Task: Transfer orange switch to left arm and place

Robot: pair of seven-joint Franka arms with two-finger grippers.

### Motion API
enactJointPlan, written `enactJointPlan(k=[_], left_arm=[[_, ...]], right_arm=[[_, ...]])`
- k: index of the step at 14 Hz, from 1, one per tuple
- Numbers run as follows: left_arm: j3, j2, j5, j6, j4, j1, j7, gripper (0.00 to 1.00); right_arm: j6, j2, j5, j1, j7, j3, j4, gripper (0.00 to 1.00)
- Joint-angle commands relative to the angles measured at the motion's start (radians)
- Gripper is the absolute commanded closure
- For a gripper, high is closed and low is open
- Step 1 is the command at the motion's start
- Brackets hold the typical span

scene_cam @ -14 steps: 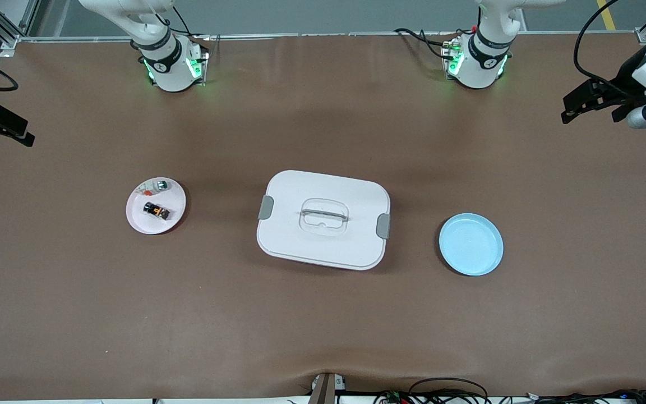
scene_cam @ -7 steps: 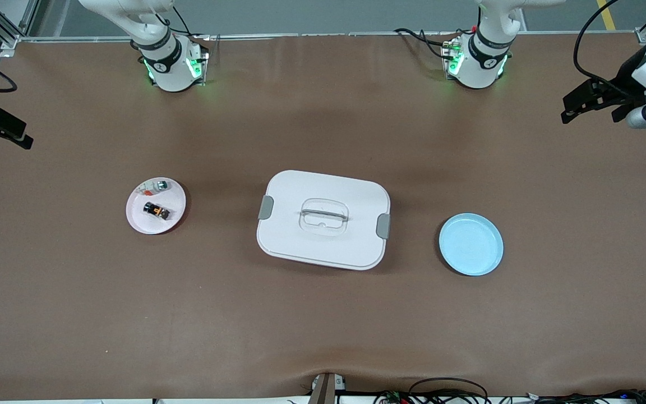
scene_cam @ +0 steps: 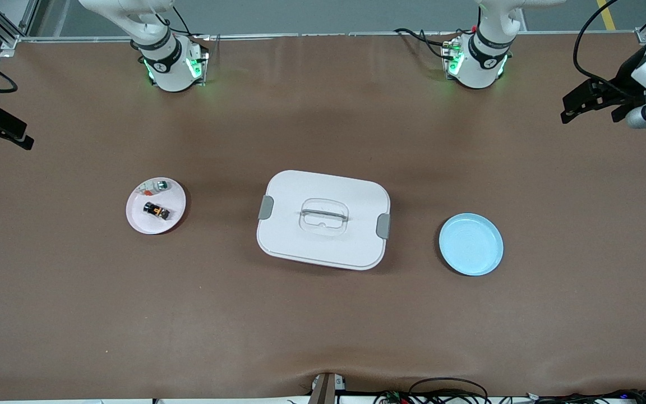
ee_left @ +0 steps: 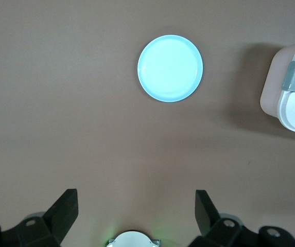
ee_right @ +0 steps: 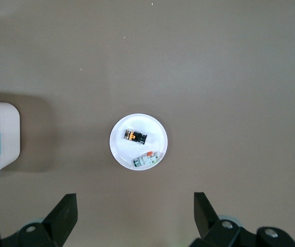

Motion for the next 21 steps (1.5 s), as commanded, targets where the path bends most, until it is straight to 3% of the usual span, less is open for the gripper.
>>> enactJointPlan(k=[1, 21], left_arm=[[0.0, -0.002, 0.008, -0.008, 0.009, 0.0, 0.022, 0.0], [-0.003, -0.007, 0.006, -0.014, 0.01, -0.009, 0.022, 0.0]], right_arm=[[0.01, -0.008, 0.01, -0.001, -0.004, 0.001, -0.009, 0.0], [0.018, -0.008, 0.027, -0.007, -0.004, -0.004, -0.013, 0.0]])
